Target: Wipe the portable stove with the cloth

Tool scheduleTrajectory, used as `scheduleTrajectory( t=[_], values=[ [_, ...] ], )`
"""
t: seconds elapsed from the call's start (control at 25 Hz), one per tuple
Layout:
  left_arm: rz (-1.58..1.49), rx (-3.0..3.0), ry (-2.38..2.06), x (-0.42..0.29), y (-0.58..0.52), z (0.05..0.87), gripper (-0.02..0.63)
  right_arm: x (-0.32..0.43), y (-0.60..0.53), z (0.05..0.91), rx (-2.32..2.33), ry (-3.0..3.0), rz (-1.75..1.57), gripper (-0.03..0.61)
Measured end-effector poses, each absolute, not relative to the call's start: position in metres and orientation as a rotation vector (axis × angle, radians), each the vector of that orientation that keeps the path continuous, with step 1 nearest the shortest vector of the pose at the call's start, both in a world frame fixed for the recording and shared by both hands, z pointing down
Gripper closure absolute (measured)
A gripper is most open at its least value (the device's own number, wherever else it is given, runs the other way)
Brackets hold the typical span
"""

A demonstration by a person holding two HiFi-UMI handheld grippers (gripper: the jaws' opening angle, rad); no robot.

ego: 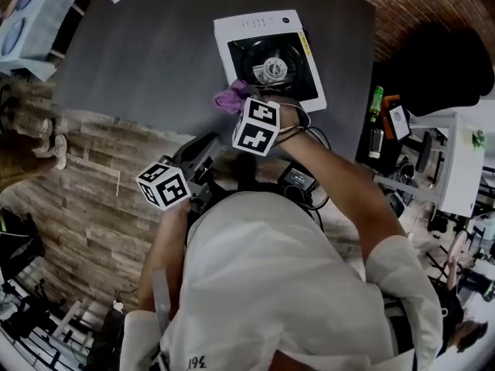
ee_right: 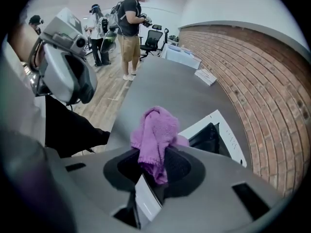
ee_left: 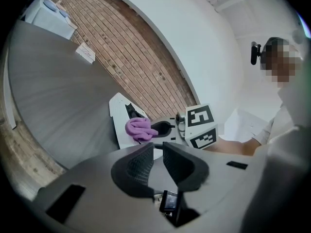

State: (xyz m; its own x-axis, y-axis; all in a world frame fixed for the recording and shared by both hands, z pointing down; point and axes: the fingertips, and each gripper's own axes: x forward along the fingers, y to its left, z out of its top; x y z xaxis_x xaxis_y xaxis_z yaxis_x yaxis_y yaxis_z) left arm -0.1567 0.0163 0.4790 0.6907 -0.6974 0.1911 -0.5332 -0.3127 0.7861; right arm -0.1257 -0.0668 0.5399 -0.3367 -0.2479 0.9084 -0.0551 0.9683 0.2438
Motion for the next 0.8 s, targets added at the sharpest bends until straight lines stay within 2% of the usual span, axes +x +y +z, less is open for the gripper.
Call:
scheduleTrajectory(
  t=[0.2,0.52,0.8],
  values=[
    [-0.205,2.04,-0.853,-0.193,-0.004,0.474,0.548,-0.141,-0.068,0.526,0.261,-1.914,-0.054,0.477],
    [-0.166,2.076,-0.72,-0.244,-0.031,0.48,0.548,-0.194,-0.115,0.504,0.623,-2.042,0.092,0.476],
    [-0.124,2.078,-0.659,-0.278,-0.052,0.492,0.548,-0.221,-0.175,0.529,0.97,-2.079,0.446,0.476]
  ],
)
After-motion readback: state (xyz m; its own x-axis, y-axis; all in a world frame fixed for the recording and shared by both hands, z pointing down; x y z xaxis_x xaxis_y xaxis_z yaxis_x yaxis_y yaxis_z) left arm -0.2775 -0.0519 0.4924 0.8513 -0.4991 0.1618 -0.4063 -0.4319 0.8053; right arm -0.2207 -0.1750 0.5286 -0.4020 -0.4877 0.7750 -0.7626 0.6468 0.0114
